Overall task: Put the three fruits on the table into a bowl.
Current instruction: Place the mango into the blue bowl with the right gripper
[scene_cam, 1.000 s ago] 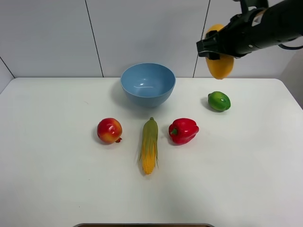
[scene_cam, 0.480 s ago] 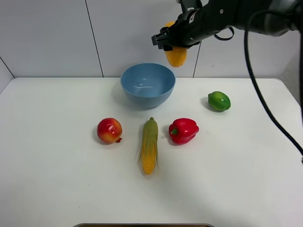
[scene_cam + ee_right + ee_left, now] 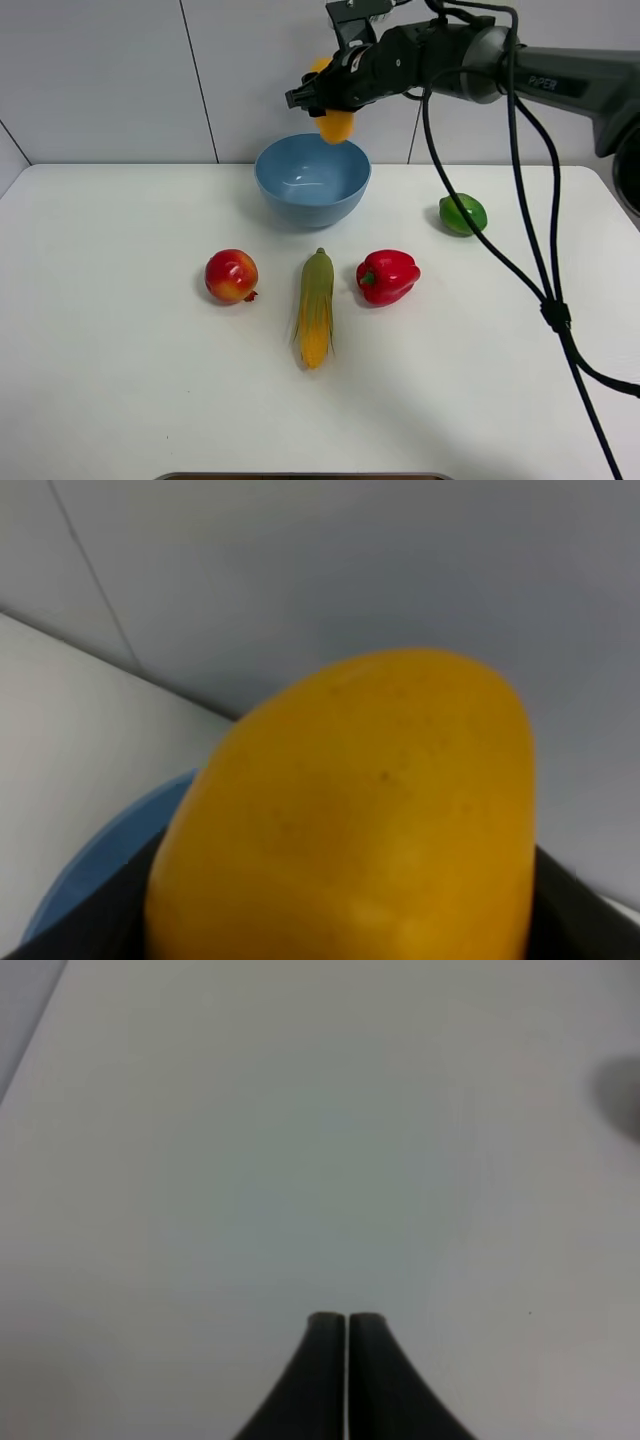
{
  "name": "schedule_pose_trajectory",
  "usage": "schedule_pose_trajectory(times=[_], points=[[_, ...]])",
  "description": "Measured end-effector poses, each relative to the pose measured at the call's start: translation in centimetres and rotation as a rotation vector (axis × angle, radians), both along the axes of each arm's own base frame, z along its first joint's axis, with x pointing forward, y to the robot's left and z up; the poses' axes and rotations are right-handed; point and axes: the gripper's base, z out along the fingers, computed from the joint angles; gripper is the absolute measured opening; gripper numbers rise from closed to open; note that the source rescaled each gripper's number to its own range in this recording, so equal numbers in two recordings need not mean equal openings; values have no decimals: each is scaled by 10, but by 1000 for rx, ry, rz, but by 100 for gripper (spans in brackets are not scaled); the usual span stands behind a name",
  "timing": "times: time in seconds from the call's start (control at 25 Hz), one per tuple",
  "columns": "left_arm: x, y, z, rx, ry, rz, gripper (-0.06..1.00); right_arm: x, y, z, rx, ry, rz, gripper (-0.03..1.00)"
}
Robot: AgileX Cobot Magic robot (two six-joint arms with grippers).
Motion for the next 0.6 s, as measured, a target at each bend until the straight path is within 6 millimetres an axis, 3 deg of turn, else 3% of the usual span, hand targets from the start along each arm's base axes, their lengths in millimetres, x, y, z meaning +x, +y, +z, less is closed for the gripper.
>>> schedule_pose_trajectory(times=[0.08, 0.4, 0.6], points=[[0, 0, 0, 0, 0, 0, 0, 3, 1, -4, 1, -2, 0, 58], [0, 0, 0, 0, 0, 0, 0, 16, 8, -59, -37, 71, -1, 58], [0, 0, 0, 0, 0, 0, 0, 17, 10, -78, -50, 98, 0, 58]])
